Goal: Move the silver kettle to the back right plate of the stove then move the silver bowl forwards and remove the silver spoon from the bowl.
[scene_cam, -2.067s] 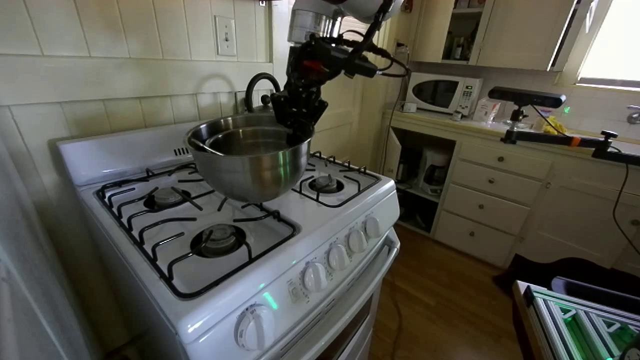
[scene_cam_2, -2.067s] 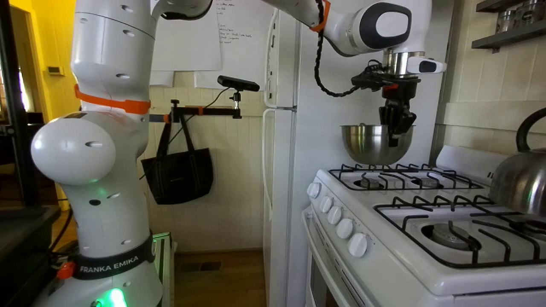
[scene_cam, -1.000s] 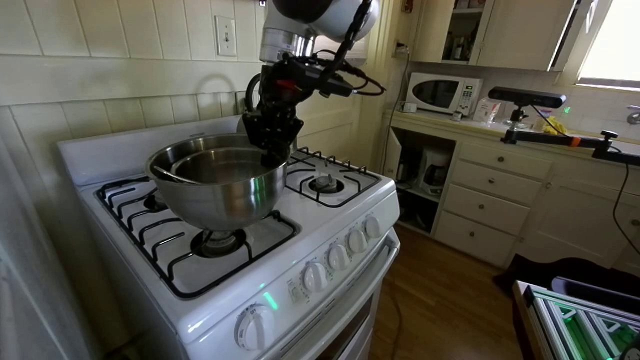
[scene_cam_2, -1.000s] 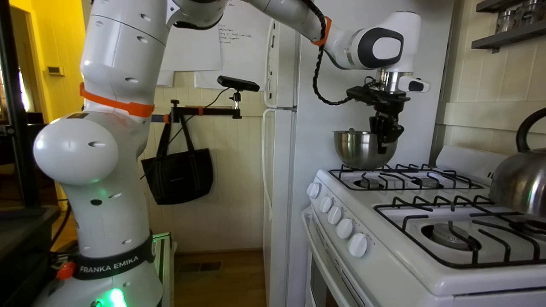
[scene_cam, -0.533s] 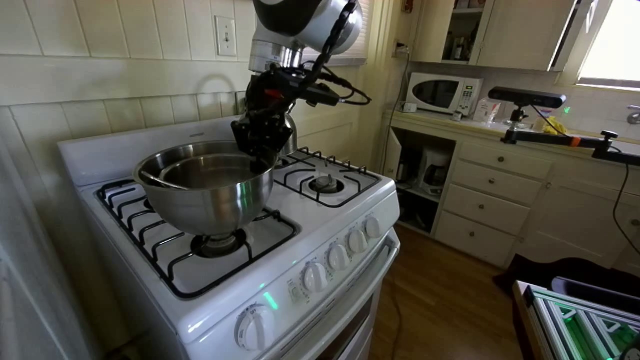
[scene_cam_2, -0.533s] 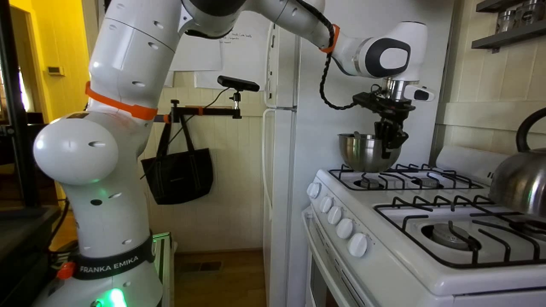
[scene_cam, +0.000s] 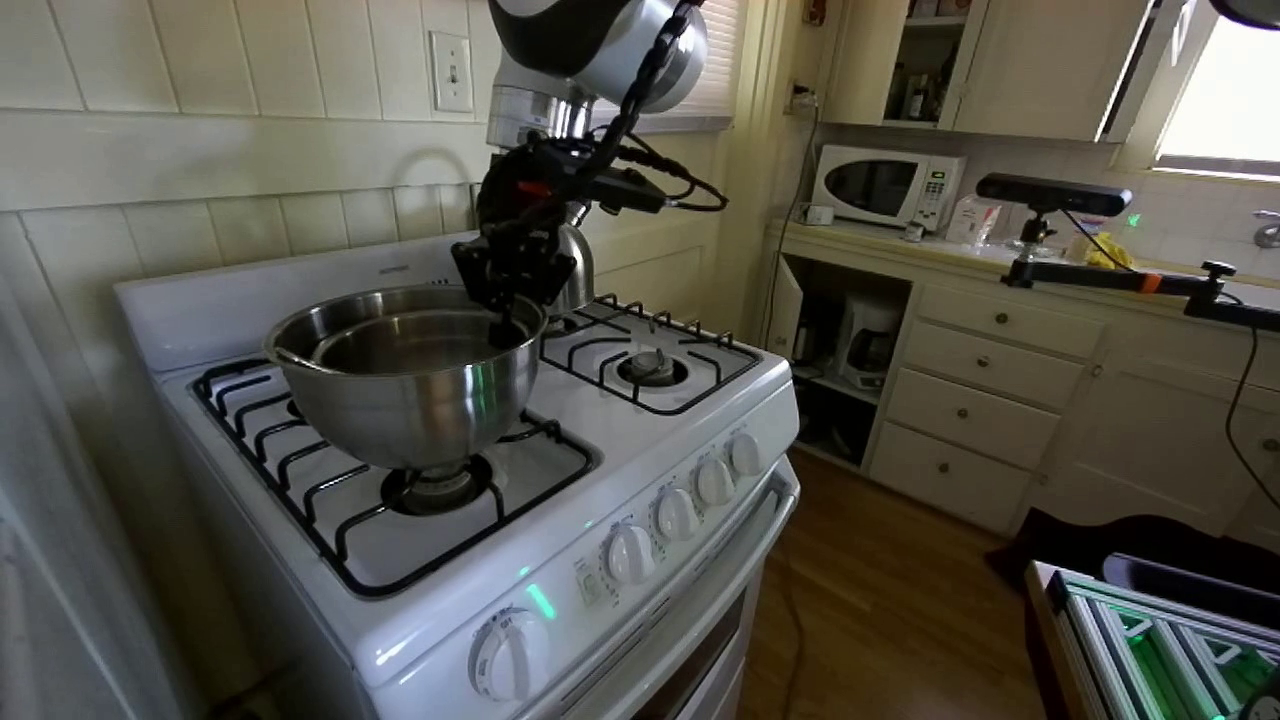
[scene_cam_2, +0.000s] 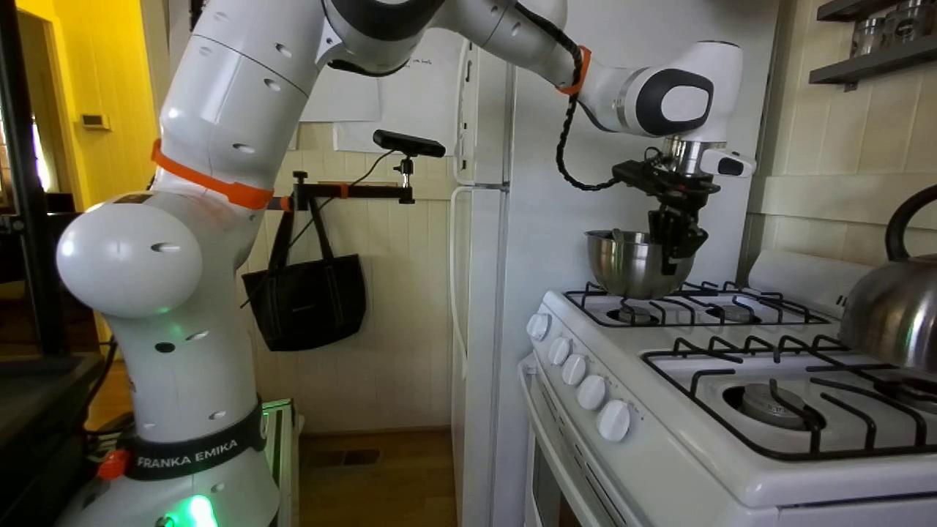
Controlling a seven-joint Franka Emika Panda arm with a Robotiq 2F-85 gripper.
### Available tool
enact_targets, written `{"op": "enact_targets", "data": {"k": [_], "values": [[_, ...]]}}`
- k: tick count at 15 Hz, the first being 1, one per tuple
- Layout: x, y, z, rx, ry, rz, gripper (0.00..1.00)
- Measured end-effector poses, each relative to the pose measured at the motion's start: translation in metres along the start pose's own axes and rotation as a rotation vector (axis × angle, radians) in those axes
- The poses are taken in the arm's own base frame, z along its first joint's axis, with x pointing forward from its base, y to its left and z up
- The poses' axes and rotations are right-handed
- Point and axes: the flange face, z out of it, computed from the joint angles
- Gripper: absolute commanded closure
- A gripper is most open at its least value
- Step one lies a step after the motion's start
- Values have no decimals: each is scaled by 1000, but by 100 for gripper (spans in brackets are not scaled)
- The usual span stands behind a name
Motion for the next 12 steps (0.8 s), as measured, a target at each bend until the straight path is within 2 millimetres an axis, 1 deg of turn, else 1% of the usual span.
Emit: {"op": "enact_targets", "data": {"k": [6,9,12], "values": [[1,-4,-18,-3,-23,-5,1],[1,-1,-27,-18,-15,-5,0],[-1,1,-45,-18,11,-4,0]]}}
